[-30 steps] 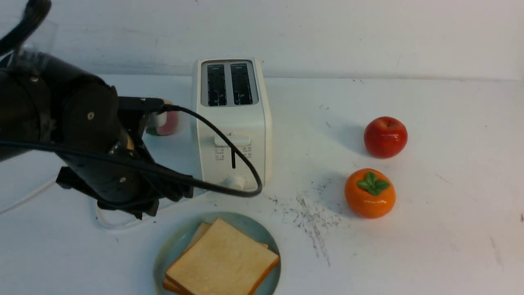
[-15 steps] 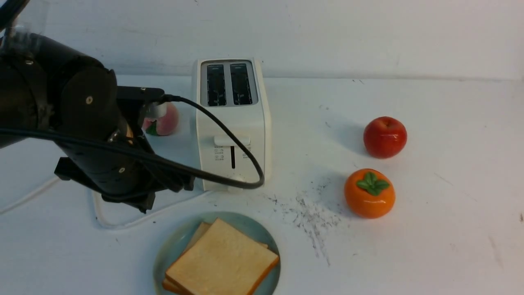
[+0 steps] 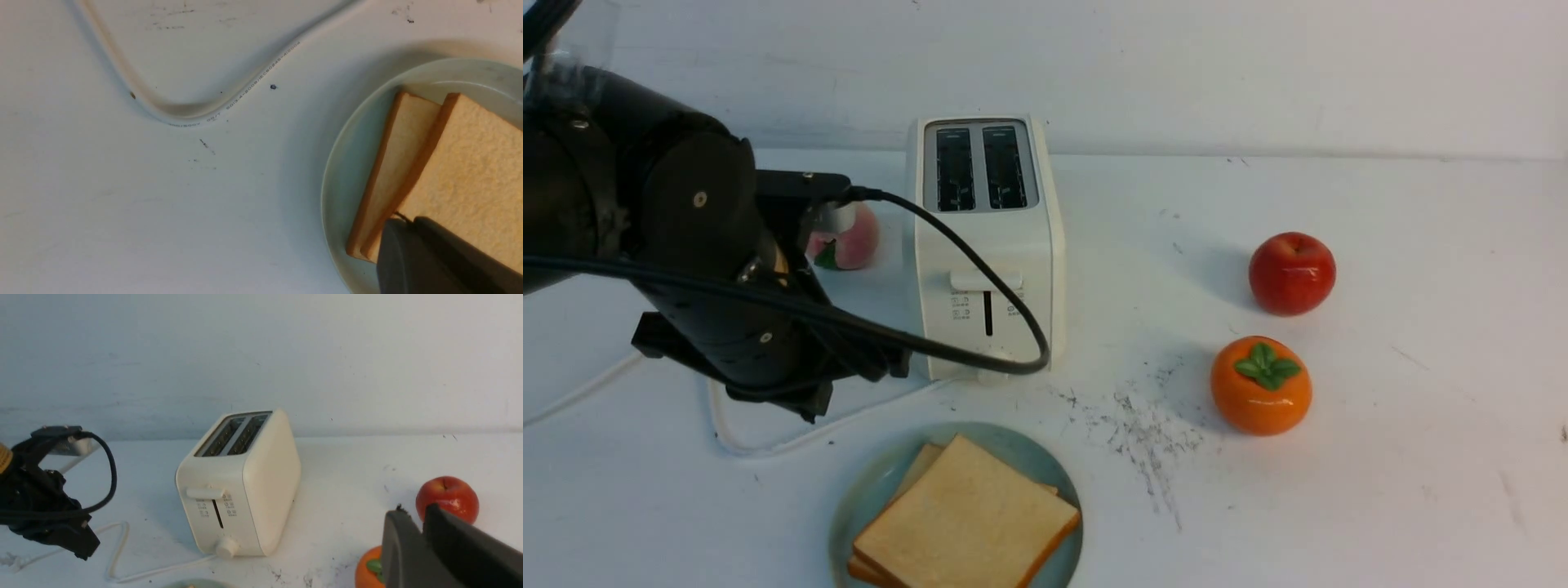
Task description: Take toasted bread from bread machine on white table place on plate.
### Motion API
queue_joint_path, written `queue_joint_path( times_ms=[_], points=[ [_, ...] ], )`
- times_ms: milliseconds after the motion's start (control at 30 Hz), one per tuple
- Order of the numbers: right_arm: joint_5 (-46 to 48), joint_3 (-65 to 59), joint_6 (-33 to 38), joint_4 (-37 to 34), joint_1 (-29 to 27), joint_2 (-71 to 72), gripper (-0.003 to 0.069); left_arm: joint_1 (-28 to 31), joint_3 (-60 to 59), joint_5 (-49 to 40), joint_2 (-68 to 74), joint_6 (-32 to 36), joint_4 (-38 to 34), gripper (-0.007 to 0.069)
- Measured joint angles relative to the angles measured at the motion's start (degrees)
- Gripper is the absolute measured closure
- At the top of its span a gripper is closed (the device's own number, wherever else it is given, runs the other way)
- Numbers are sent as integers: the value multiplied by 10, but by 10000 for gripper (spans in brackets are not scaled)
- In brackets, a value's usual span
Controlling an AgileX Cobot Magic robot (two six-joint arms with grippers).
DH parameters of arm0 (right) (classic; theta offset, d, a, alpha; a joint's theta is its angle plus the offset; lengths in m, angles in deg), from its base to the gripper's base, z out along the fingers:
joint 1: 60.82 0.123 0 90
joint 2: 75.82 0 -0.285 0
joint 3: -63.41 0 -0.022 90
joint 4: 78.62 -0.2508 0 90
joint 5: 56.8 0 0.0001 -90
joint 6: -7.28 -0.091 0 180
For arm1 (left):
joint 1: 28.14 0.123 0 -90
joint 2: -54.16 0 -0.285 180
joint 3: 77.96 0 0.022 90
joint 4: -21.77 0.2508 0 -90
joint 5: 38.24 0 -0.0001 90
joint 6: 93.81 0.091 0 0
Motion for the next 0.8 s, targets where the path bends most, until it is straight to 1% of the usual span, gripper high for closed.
queue_joint_path(
  times_ms=[267, 467, 633, 733, 800],
  points=[
    [-6, -3, 0, 0, 0, 0, 573, 0, 0, 1, 0, 0, 0, 638],
    [-9, -6, 0, 0, 0, 0, 566, 0, 0, 17, 0, 0, 0, 638],
    [-12, -45, 0, 0, -3, 4, 561, 0, 0, 34, 0, 0, 0, 638],
    [-12, -81, 0, 0, -33, 10, 559, 0, 0, 42, 0, 0, 0, 638],
    [-11, -111, 0, 1, -72, 22, 557, 0, 0, 43, 0, 0, 0, 638]
  ],
)
